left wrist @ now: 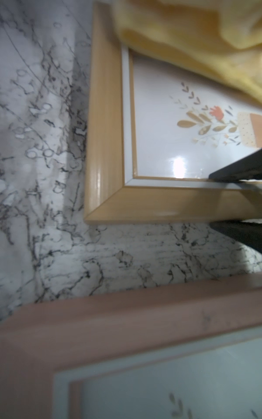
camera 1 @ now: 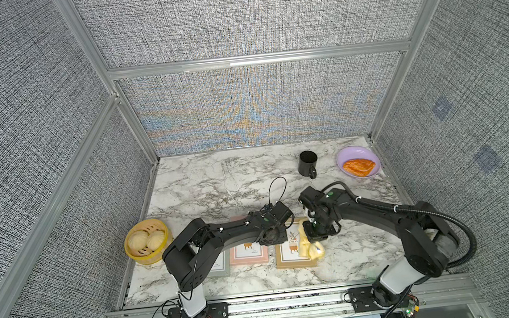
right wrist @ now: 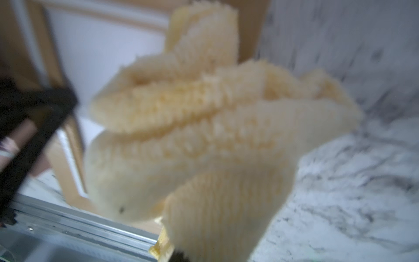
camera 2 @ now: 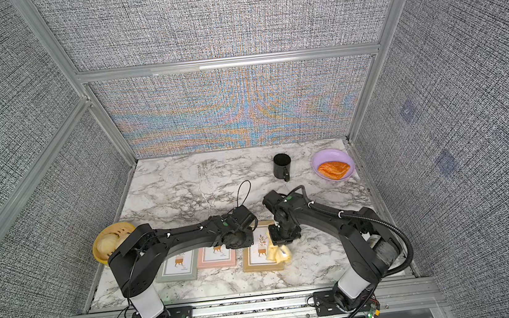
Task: Wipe the picture frame with a cloth
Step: Wipe the dirt from the picture frame.
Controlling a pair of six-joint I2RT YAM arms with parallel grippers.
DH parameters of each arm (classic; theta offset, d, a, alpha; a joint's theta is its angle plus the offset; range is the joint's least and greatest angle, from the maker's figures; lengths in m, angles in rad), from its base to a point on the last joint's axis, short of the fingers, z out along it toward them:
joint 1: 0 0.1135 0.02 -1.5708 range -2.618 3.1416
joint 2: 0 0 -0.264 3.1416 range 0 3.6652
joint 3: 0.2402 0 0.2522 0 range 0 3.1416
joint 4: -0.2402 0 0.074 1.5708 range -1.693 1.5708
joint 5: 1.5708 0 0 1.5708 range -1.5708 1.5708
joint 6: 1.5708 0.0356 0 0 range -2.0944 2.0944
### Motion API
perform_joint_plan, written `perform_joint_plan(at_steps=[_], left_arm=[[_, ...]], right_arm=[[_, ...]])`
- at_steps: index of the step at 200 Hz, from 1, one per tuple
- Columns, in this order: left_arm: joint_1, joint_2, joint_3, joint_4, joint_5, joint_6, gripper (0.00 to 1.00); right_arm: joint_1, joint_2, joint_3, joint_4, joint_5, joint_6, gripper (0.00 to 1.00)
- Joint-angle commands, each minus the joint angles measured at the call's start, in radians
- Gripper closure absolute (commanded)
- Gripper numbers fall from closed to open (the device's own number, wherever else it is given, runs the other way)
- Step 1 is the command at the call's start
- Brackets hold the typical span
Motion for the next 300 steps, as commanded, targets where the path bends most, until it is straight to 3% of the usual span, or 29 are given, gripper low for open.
perform_joint_plan(at_steps=[1,32,51,75,117,138,168,207,247,267,300], left_arm=[[0.002,0.017,-0.009,-0.008,0.011,-0.001,0.87],[0.002,0.014,-0.011,-0.006,0.009,-0.005,0.87],[0.001,0.01,-0.011,-0.008,0.003,-0.006,0.87],[0.002,0.011,-0.008,-0.008,-0.001,-0.01,0.88],[0.003,0.012,-0.006,0.0,-0.007,-0.015,0.88],[0.003,0.016,-0.003,0.003,-0.006,-0.014,0.88],[0.005,0.026,0.012,-0.003,0.002,-0.003,0.88],[0.005,0.027,0.014,-0.006,0.006,0.007,0.88],[0.005,0.025,0.002,0.01,0.014,0.001,0.88],[0.005,0.03,0.005,0.013,0.015,0.0,0.88],[0.005,0.03,0.002,0.024,0.015,-0.009,0.88]], right_arm=[[-0.045,0.071,0.107,-0.015,0.042,-0.096,1.0],[-0.101,0.216,0.245,-0.034,0.042,-0.149,1.0],[-0.097,0.234,0.249,-0.046,0.027,-0.151,1.0],[-0.059,0.147,0.103,-0.028,-0.012,-0.095,1.0],[0.103,-0.105,-0.256,0.01,-0.051,0.116,1.0],[0.115,-0.185,-0.333,0.04,-0.052,0.184,1.0],[0.055,-0.113,-0.232,0.041,-0.006,0.102,1.0],[-0.064,0.082,0.032,0.042,0.039,-0.036,1.0],[-0.14,0.236,0.246,0.018,0.043,-0.091,1.0],[-0.134,0.241,0.237,0.017,0.025,-0.088,1.0],[-0.088,0.097,0.015,0.039,-0.012,-0.022,1.0]])
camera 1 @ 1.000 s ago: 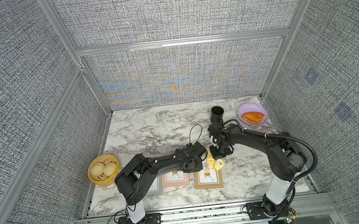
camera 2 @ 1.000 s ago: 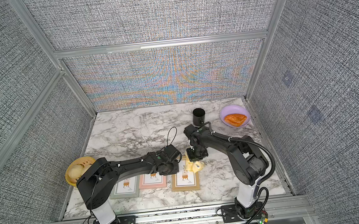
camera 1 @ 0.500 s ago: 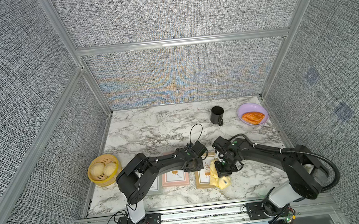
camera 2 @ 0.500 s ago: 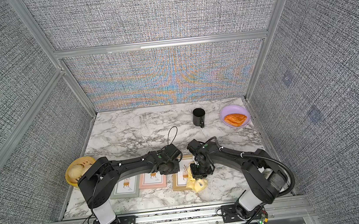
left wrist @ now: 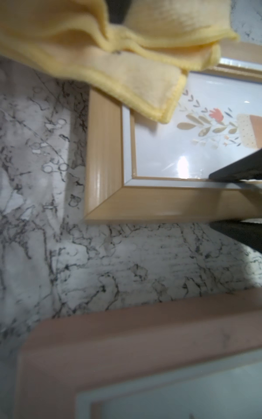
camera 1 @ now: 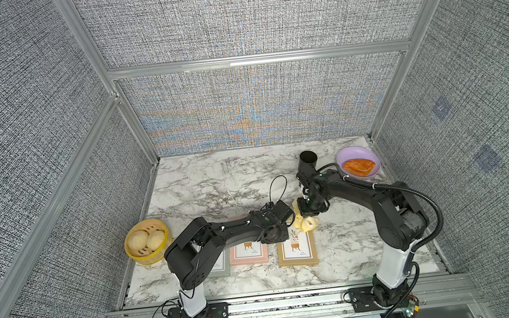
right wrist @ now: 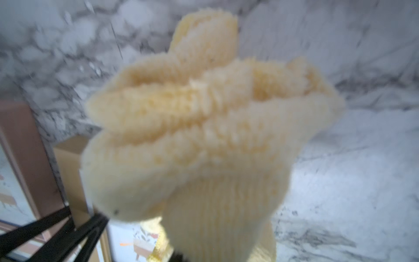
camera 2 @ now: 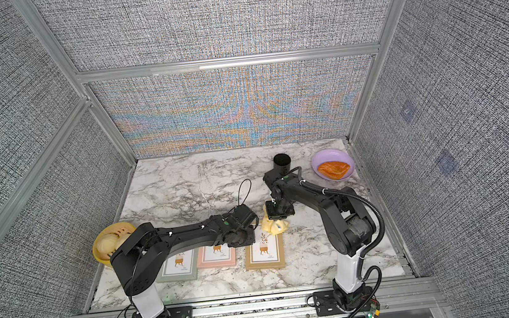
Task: Wipe the picture frame with a cloth
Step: Wipe the dirt from the picture frame.
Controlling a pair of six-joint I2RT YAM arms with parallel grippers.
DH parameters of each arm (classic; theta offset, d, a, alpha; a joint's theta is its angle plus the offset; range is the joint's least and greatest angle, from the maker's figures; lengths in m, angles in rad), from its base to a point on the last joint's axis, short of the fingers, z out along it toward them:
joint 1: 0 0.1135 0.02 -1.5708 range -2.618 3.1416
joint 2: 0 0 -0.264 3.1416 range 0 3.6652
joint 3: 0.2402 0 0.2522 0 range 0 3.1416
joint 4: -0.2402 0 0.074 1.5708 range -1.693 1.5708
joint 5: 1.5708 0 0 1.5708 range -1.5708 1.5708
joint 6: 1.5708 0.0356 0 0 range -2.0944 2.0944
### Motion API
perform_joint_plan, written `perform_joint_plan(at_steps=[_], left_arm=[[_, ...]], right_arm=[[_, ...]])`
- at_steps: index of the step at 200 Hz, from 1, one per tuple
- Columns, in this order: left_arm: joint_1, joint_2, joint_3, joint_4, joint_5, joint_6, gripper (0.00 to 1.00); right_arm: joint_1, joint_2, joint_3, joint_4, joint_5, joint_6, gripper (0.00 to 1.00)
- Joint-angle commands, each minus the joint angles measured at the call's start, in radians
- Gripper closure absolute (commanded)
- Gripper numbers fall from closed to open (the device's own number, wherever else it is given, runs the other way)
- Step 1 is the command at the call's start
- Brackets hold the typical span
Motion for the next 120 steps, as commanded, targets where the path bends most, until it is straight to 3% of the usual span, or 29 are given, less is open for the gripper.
perform_joint_plan(at_steps=[1,34,62,87,120], left_arm=[[0.002,0.017,-0.01,-0.008,0.012,-0.009,0.88],[0.002,0.016,-0.011,-0.007,0.006,-0.016,0.88],[0.004,0.014,-0.011,-0.006,0.001,-0.019,0.88],[0.004,0.019,-0.007,-0.005,0.003,-0.021,0.88],[0.004,0.023,-0.002,-0.009,0.007,-0.015,0.89]], right_arm=[[0.031,-0.088,-0.125,-0.034,-0.035,0.047,1.0],[0.13,-0.278,-0.391,-0.027,-0.069,0.179,1.0],[0.175,-0.357,-0.497,0.0,-0.092,0.246,1.0],[0.137,-0.292,-0.408,-0.011,-0.054,0.18,1.0],[0.043,-0.119,-0.145,-0.031,-0.008,0.059,1.0]])
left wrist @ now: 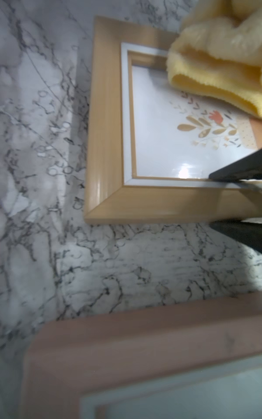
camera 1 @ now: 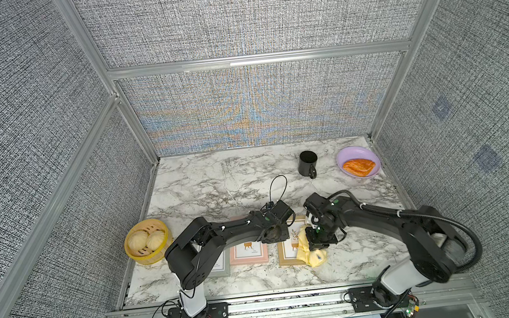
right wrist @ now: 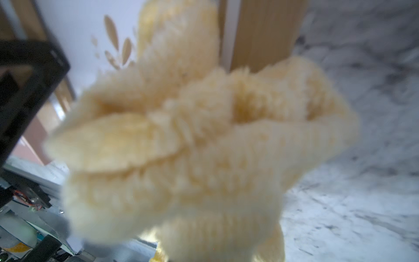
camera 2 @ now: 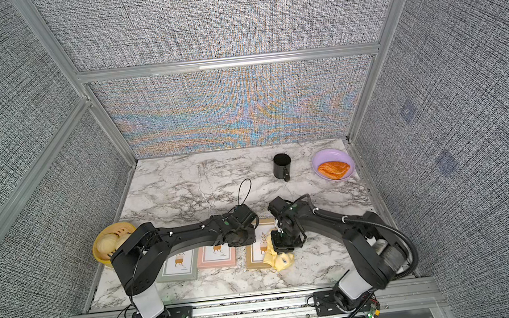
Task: Wipe the picture frame with a cloth
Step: Wipe the dirt from the picture frame.
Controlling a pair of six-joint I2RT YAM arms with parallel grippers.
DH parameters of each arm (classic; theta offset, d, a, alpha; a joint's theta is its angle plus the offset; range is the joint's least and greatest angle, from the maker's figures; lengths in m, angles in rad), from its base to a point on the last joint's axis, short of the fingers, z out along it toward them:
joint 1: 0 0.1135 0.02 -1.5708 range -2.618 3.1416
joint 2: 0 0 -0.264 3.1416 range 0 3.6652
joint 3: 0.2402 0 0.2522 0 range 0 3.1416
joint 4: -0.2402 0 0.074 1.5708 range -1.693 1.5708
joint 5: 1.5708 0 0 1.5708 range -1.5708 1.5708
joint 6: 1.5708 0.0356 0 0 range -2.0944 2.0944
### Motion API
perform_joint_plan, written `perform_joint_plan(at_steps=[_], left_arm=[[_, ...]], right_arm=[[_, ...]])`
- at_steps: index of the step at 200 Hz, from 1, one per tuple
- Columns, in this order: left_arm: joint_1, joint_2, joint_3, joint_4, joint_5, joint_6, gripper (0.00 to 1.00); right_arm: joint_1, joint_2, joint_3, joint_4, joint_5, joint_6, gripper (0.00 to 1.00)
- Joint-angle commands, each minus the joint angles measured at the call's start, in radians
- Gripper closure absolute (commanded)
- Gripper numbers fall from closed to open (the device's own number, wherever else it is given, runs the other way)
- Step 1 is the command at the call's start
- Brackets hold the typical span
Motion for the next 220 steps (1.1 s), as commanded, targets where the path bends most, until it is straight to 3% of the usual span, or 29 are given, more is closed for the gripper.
perform_joint_plan(at_steps=[1,30,53,80,138,181,220], left_arm=[[0.003,0.017,-0.005,-0.025,0.013,-0.005,0.88],[0.003,0.014,-0.005,-0.028,0.014,-0.005,0.89],[0.003,0.016,-0.009,-0.025,0.014,-0.009,0.88],[0.003,0.021,-0.005,-0.022,0.013,-0.016,0.89],[0.003,0.035,0.009,-0.02,0.01,-0.033,0.91],[0.003,0.034,0.01,-0.027,0.009,-0.033,0.91],[0.003,0.034,0.011,-0.022,0.014,-0.059,0.92]], right_arm=[[-0.051,0.085,0.135,-0.031,0.129,-0.095,1.0],[-0.106,0.205,0.312,-0.058,0.149,-0.148,1.0],[-0.122,0.245,0.345,-0.064,0.141,-0.158,1.0],[-0.105,0.19,0.223,-0.041,0.093,-0.126,1.0],[0.026,-0.121,-0.169,-0.021,0.07,0.059,1.0],[0.037,-0.187,-0.183,-0.061,0.082,0.088,1.0],[0.118,-0.236,-0.146,-0.07,0.071,0.157,1.0]])
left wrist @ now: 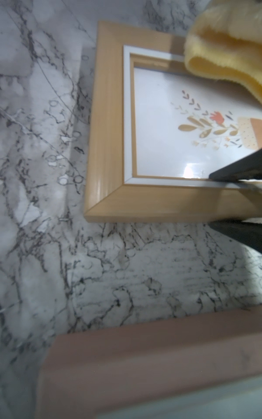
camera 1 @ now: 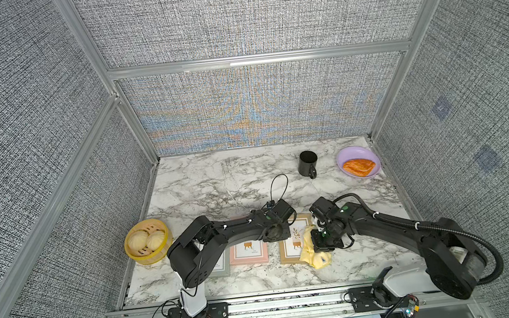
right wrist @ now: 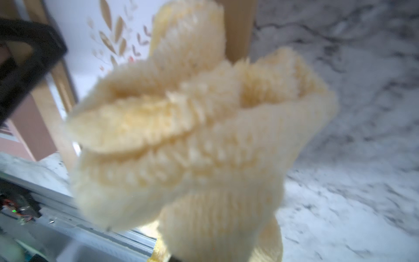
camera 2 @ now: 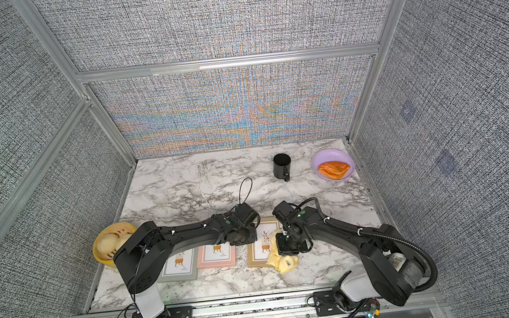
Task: Wipe the picture frame with a cloth
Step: Wipe the dirt from the picture frame.
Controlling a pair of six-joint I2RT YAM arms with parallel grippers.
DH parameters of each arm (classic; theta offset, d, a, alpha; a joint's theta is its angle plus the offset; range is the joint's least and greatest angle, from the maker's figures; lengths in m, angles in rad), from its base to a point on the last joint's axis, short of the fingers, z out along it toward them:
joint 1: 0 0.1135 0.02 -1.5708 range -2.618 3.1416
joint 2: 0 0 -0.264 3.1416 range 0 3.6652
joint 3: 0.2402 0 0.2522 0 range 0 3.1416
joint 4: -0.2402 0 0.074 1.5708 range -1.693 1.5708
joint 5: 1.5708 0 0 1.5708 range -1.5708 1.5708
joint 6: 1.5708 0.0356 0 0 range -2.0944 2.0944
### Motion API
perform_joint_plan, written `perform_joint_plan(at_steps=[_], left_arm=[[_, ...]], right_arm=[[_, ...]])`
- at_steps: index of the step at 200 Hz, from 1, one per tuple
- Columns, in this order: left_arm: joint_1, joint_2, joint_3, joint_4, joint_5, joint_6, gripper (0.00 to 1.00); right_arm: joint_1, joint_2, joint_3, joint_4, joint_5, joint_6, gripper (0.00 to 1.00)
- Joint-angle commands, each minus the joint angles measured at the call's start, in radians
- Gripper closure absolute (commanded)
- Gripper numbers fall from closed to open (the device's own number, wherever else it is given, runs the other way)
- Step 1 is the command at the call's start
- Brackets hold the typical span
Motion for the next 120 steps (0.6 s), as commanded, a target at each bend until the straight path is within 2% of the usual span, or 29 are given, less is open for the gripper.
perform_joint_plan(at_steps=[1,42,100,120], left_arm=[[0.003,0.016,-0.011,-0.027,0.013,-0.043,0.92],[0.001,0.022,-0.019,-0.007,0.02,-0.074,0.93],[0.001,0.042,-0.012,0.001,0.027,-0.082,0.93],[0.001,0.047,0.0,-0.009,0.028,-0.079,0.93]], right_arm=[[0.04,-0.015,0.017,-0.081,0.018,0.064,1.0],[0.113,0.035,0.053,0.001,0.0,0.122,1.0],[0.146,0.234,0.144,0.191,-0.061,0.118,1.0],[0.142,0.266,0.171,0.148,-0.043,0.097,1.0]])
